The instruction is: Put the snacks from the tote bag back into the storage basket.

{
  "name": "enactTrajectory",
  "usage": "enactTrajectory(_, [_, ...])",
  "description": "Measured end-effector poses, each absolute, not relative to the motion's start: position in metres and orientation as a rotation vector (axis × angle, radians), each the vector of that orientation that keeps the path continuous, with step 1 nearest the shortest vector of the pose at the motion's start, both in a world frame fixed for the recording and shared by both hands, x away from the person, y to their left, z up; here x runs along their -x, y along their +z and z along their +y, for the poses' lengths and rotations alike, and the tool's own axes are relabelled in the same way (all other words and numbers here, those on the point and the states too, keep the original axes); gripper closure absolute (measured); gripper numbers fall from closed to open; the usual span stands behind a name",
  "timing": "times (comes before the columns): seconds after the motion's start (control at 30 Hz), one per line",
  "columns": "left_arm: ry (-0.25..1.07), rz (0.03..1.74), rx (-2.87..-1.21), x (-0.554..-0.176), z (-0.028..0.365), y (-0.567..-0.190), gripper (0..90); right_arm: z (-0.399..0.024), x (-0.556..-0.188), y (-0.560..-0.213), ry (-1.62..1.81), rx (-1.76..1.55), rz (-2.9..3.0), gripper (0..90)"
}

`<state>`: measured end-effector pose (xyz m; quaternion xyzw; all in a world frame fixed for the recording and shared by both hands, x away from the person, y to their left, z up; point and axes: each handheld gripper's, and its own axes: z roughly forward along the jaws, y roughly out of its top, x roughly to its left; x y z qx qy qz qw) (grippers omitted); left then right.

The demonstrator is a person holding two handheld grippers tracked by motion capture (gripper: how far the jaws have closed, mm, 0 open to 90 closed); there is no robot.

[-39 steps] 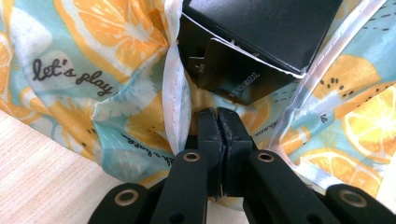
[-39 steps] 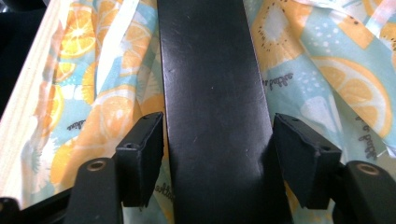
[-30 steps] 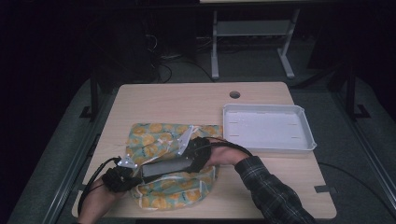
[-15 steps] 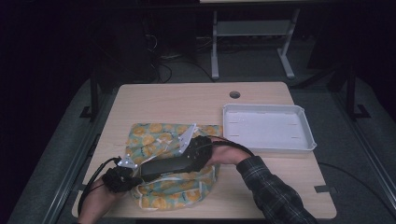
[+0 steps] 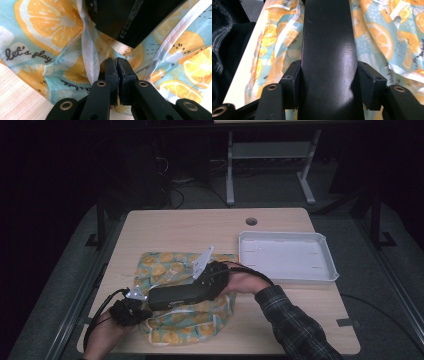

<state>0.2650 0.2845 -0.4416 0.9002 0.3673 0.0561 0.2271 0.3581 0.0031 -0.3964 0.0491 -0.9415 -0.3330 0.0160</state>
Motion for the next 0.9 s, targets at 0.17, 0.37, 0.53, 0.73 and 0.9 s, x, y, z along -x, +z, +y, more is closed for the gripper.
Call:
enactTrajectory(0.17, [0.155,1.006,-2.486,-0.265,0.285,-0.441,86.1,0.0,-0.359,-0.388,-1.068,-0.142,-2.919,41.8])
enactTrajectory(0.37, [0.158,1.006,-2.485,-0.264,0.284,-0.441,85.5,-0.005,-0.361,-0.376,-1.116,-0.123,-2.905,41.8])
enactTrajectory(0.53, [0.165,1.004,-2.485,-0.264,0.284,-0.441,84.8,-0.008,-0.361,-0.368,-1.115,-0.103,-2.916,41.9])
enactTrajectory(0.73, [0.146,1.013,-2.463,-0.264,0.285,-0.442,83.2,-0.016,-0.361,-0.36,-1.12,-0.053,-2.93,41.9])
enactTrajectory(0.9, [0.112,0.99,-2.401,-0.264,0.287,-0.439,75.2,-0.024,-0.361,-0.353,-1.143,0.005,-2.947,42.0])
